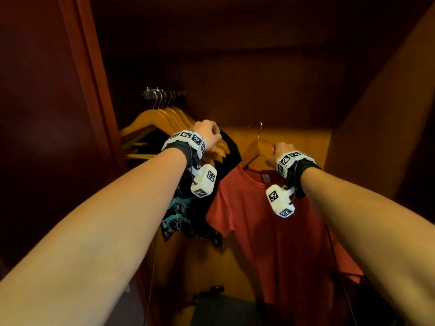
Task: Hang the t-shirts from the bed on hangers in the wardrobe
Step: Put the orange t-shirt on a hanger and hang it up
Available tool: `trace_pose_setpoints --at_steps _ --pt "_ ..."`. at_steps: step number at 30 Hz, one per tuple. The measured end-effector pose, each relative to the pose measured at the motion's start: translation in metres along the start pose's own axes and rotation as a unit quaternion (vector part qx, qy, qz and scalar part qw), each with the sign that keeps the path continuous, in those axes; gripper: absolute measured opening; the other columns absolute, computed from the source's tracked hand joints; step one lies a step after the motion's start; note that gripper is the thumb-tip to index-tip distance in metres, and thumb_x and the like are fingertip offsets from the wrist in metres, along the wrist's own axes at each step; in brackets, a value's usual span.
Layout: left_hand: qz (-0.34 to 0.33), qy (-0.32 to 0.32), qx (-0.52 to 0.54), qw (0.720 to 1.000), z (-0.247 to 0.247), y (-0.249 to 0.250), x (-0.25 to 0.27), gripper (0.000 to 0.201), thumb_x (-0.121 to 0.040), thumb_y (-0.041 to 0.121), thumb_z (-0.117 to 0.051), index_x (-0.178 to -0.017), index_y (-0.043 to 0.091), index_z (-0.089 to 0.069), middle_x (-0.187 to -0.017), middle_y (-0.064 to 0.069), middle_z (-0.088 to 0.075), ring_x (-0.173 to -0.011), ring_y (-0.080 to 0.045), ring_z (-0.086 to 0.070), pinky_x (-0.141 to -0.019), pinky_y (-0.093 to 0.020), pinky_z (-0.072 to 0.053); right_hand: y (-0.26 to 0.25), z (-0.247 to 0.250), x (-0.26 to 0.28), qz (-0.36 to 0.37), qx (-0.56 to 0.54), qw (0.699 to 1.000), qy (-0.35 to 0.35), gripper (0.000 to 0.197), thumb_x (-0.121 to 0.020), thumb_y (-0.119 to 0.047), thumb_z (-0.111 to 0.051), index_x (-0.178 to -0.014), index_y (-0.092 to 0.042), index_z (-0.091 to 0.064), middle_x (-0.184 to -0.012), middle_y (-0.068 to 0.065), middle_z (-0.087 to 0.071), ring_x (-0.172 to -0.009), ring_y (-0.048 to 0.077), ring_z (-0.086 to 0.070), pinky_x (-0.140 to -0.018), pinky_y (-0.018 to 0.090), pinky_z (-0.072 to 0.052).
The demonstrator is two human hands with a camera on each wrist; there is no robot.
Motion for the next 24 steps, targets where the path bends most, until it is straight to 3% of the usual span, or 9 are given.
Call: trace_pose_setpoints --at_steps 4,6,9,12,15,18,21,24 --pt "0.005 -0.041 -0.069 0.997 -0.025 -0.006 -0.037 0.032 -0.091 0.036 -0.056 -0.116 0.017 -0.064 -0.118 -0.011 -0.063 -0.103 -0.029 -0.060 -0.086 -0.036 -0.048 0.010 -0.002 -0.020 -0.027 -0.009 0.999 0.021 0.027 -0.086 -0.031 -0.071 -0.101 -0.011 -0.062 -0.097 0.010 -0.066 -0.082 0.028 -0.064 -0.057 0.028 -0.043" --pt "0.024 -0.076 -0.104 0.991 -0.039 -0.011 -0.051 0.040 -0.096 0.036 -0.051 -0.124 0.009 -0.060 -0.124 -0.016 -0.061 -0.100 -0.031 -0.058 -0.085 -0.036 -0.046 0.012 -0.007 -0.031 -0.034 -0.015 0.999 0.020 0.026 -0.083 -0.029 -0.073 -0.098 -0.011 -0.063 -0.094 0.010 -0.067 -0.080 0.027 -0.065 -0.059 0.030 -0.048" --pt "0.038 -0.129 -0.121 0.983 -0.062 -0.016 -0.071 0.042 -0.099 0.038 -0.046 -0.123 0.006 -0.060 -0.120 -0.016 -0.064 -0.091 -0.029 -0.057 -0.076 -0.033 -0.041 0.012 -0.017 -0.048 -0.032 -0.013 0.999 0.011 0.026 -0.081 -0.029 -0.075 -0.097 -0.012 -0.063 -0.092 0.009 -0.067 -0.080 0.027 -0.066 -0.068 0.034 -0.056" --pt "0.031 -0.151 -0.129 0.980 -0.078 -0.017 -0.096 0.037 -0.097 0.037 -0.045 -0.109 0.007 -0.064 -0.106 -0.016 -0.069 -0.084 -0.030 -0.062 -0.071 -0.034 -0.045 0.012 -0.026 -0.068 -0.026 -0.006 1.000 -0.002 0.029 -0.079 -0.031 -0.076 -0.100 -0.014 -0.064 -0.095 0.007 -0.068 -0.084 0.026 -0.066 -0.073 0.036 -0.058" --pt "0.028 -0.174 -0.168 0.970 -0.094 -0.021 -0.119 0.035 -0.098 0.034 -0.044 -0.114 0.009 -0.063 -0.114 -0.017 -0.066 -0.095 -0.032 -0.061 -0.079 -0.035 -0.047 0.010 -0.035 -0.091 -0.018 -0.022 0.999 -0.020 0.031 -0.078 -0.031 -0.077 -0.101 -0.015 -0.067 -0.096 0.006 -0.068 -0.085 0.025 -0.065 -0.067 0.032 -0.052" --pt "0.054 -0.224 -0.138 0.963 -0.118 -0.032 -0.138 0.032 -0.098 0.026 -0.049 -0.122 0.008 -0.062 -0.118 -0.015 -0.066 -0.097 -0.032 -0.066 -0.085 -0.039 -0.055 0.003 -0.045 -0.113 -0.008 -0.044 0.999 -0.030 0.034 -0.075 -0.038 -0.080 -0.100 -0.018 -0.066 -0.095 0.003 -0.069 -0.086 0.024 -0.067 -0.078 0.037 -0.058" --pt "0.028 -0.247 -0.214 0.945 -0.150 -0.056 -0.179 0.038 -0.093 0.042 -0.045 -0.120 0.022 -0.062 -0.121 -0.007 -0.065 -0.094 -0.028 -0.065 -0.085 -0.039 -0.054 -0.004 -0.059 -0.138 0.009 -0.053 0.998 -0.043 0.036 -0.072 -0.039 -0.082 -0.100 -0.023 -0.066 -0.095 0.002 -0.071 -0.082 0.022 -0.068 -0.077 0.040 -0.060" --pt "0.028 -0.221 -0.277 0.935 -0.173 -0.089 -0.227 0.048 -0.088 0.052 -0.042 -0.132 0.033 -0.050 -0.138 -0.006 -0.055 -0.116 -0.034 -0.057 -0.096 -0.050 -0.047 -0.014 -0.062 -0.147 0.022 -0.044 0.997 -0.057 0.035 -0.076 -0.029 -0.079 -0.107 -0.019 -0.066 -0.099 0.004 -0.069 -0.086 0.024 -0.068 -0.080 0.041 -0.060"
Point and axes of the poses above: each hand's wrist, its own x-axis away from the middle knuckle, its own z-axis out of the back of the hand, y = z × x, the point moved 8 cm from there along -x, towards the middle knuckle
